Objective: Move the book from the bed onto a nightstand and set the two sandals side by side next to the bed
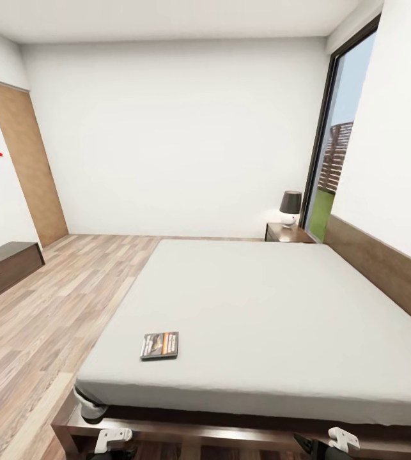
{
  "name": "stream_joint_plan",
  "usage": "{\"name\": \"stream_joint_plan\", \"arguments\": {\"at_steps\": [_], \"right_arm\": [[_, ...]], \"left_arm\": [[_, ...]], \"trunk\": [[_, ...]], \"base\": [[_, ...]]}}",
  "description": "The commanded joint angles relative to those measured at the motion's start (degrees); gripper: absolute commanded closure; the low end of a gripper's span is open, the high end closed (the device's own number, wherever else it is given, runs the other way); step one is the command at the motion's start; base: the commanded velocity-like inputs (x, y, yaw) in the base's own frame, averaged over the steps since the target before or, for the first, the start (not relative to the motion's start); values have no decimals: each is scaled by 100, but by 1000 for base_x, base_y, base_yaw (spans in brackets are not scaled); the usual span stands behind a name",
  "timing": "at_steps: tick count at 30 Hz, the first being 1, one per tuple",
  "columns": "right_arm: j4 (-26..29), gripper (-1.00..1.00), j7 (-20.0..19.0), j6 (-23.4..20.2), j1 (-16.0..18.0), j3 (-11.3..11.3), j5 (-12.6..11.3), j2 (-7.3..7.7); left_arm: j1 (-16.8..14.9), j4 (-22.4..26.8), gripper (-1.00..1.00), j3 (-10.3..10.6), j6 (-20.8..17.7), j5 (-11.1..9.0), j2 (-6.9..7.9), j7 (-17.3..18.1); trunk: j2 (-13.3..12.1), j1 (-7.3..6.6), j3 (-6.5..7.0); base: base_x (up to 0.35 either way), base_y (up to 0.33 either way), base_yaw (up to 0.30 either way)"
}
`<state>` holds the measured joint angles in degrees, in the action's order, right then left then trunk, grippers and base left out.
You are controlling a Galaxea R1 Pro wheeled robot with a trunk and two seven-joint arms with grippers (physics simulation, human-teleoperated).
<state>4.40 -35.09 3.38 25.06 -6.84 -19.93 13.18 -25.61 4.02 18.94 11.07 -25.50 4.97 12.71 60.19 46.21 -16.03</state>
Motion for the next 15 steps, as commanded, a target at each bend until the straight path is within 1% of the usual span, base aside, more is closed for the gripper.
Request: {"name": "stream_joint_plan", "arguments": {"at_steps": [1,15], "right_arm": [[-9,-100,-25,19,4,-45,33,0],[-5,-100,-32,17,4,-45,28,0]], "left_arm": [[-5,-7,-100,48,18,-60,3,21],[-5,-7,-100,48,9,-60,4,14]], "trunk": [[-37,-22,11],[-598,-330,263]], "base": [[0,0,0],[0,0,0]]}}
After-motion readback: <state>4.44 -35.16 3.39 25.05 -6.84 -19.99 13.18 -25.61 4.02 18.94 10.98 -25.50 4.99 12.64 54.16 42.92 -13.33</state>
